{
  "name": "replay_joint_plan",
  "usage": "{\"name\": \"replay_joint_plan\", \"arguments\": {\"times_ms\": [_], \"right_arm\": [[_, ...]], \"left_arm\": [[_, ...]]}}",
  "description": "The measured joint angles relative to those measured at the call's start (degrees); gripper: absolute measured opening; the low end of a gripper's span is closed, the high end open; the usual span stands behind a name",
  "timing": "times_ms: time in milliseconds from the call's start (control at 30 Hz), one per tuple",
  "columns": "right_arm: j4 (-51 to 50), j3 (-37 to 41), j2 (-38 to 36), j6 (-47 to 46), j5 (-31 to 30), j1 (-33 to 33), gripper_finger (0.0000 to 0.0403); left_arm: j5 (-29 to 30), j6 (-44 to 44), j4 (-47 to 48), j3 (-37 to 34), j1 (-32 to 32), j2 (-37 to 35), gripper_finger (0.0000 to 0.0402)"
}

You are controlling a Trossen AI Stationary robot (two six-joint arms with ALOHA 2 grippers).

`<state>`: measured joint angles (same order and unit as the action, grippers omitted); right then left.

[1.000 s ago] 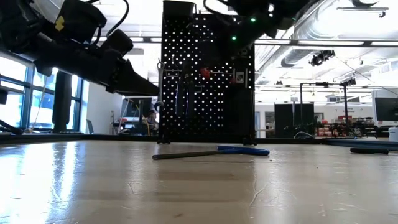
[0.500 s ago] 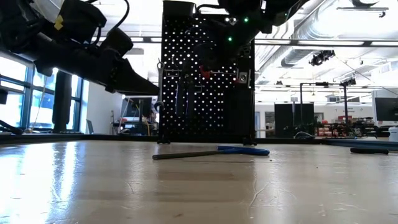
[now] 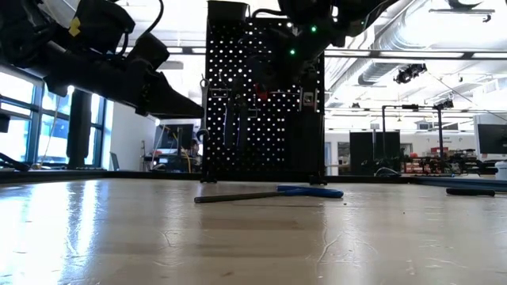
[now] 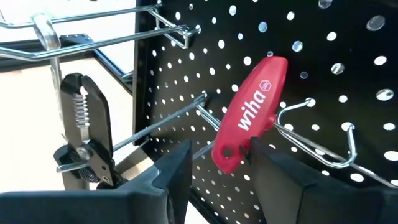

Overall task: Hang tools onto peg board
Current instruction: Hang the allen wrench on the pegboard

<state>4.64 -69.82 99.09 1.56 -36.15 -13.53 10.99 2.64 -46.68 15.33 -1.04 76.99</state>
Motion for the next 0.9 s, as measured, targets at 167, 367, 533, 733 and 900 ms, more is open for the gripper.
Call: {"name": "replay_joint_plan", "arguments": {"times_ms": [167, 367, 533, 733, 900], "right_arm": [[-0.28, 0.00, 0.00, 0.37, -0.91, -0.34, 0.0168], [-0.52, 0.00, 0.53, -1.09, -1.42, -1.46, 0.0186], [0.17, 0.00, 3.74, -1.33, -1.85, -1.56, 0.0182], [0.83, 0.04, 5.92, -0.84, -4.69, -0.75, 0.0167], [3.70, 0.04, 5.57, 2.00, -5.79, 0.12, 0.0164]], "left_arm": [[-0.40, -0.50, 0.00, 0.00, 0.00, 0.00, 0.0195], [-0.40, -0.91, -0.41, 0.00, 0.00, 0.00, 0.0195], [-0.43, -0.93, -1.11, 0.00, 0.00, 0.00, 0.0195], [-1.53, -1.42, -1.15, 0.00, 0.12, 0.00, 0.0195], [-1.68, -1.08, -1.02, 0.00, 0.14, 0.02, 0.0195]]}}
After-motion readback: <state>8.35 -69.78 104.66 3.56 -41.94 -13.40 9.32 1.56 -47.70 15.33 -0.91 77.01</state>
